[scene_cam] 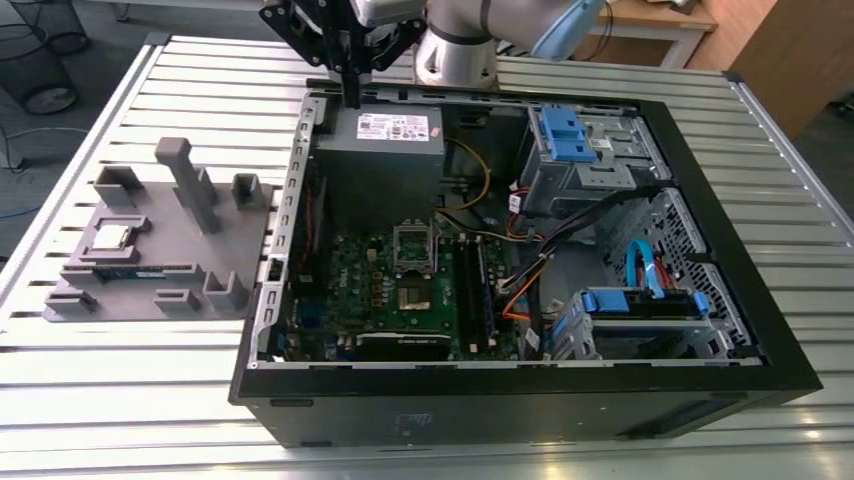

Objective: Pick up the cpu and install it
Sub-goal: 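Reach for the cpu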

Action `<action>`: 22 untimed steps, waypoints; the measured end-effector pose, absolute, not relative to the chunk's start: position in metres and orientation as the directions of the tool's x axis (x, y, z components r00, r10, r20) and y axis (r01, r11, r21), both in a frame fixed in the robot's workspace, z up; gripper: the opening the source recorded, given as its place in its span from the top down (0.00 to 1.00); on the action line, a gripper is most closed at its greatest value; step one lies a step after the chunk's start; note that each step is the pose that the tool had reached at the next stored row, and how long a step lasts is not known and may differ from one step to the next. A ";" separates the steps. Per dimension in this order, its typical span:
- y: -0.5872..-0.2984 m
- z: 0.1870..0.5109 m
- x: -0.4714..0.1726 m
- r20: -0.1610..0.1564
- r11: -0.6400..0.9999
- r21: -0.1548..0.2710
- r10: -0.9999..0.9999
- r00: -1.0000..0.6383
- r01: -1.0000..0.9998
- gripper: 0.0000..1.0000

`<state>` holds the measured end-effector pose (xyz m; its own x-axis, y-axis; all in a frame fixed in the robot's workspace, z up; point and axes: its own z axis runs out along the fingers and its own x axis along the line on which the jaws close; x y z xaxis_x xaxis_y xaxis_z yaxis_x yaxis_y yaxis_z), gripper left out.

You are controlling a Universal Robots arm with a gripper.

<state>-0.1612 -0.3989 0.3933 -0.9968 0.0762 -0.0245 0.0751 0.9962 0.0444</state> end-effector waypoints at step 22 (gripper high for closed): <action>-0.399 0.393 -0.182 -0.024 0.996 0.044 0.076 -0.997 0.075 0.89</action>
<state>-0.1824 -0.3989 0.3933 -0.9968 0.0762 -0.0245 0.0751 0.9962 0.0443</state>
